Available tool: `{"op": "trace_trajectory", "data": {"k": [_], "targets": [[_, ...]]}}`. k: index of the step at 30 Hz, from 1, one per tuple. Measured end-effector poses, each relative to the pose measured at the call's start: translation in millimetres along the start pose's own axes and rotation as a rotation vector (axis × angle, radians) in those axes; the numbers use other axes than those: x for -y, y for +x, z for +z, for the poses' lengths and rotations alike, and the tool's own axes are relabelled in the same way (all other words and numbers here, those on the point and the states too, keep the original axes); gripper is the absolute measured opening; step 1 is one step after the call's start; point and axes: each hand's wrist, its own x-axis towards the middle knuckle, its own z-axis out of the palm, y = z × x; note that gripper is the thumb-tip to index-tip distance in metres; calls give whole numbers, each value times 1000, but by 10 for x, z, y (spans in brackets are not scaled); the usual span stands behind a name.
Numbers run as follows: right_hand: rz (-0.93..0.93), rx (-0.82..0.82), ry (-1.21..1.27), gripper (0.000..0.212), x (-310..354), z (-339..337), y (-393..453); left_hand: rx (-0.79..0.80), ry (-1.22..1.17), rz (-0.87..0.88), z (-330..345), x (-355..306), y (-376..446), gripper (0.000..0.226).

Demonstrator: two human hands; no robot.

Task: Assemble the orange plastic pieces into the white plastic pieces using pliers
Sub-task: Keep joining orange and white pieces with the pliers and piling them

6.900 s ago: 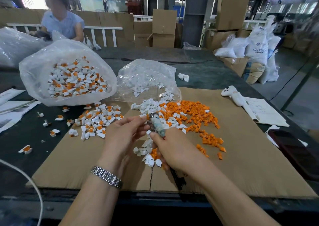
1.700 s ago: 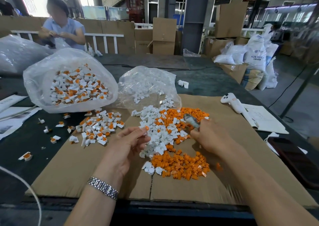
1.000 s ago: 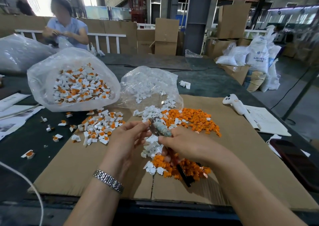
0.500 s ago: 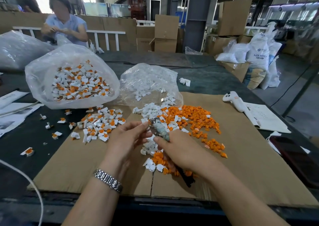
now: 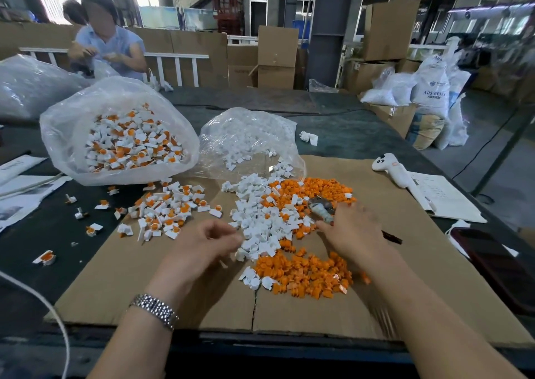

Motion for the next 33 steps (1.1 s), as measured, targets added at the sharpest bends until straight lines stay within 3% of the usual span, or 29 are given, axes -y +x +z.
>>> {"op": "trace_trajectory", "data": {"k": [2, 5, 12, 14, 16, 19, 24, 27, 30, 33], "targets": [[2, -22, -62, 67, 9, 91, 12, 76, 169, 20, 68, 4, -19, 25], [-3, -65, -122, 68, 29, 201, 15, 29, 352, 80, 164, 22, -12, 24], [-81, -88, -30, 57, 64, 123, 6, -90, 375, 141, 241, 48, -11, 9], [-230, -138, 10, 34, 74, 9, -22, -134, 296, 116, 208, 51, 0, 5], [-400, 6, 154, 10, 90, -118, -67, -171, 211, 87, 172, 54, 26, 5], [-533, 218, 214, 12, 132, -194, -139, -160, -10, 1, 143, 76, 58, 7], [-534, 204, 145, 14, 175, -103, -147, 1, -664, -187, 172, 58, 6, 16], [-541, 138, 106, 15, 179, -48, -150, 39, -732, -153, 139, 42, 15, 43], [-517, -4, 145, 22, 191, -28, -153, 68, -774, -148, 136, 65, 31, 26], [-469, -83, 481, 19, 263, -106, -191, 129, -937, -143, 195, 93, 7, 25]]}}
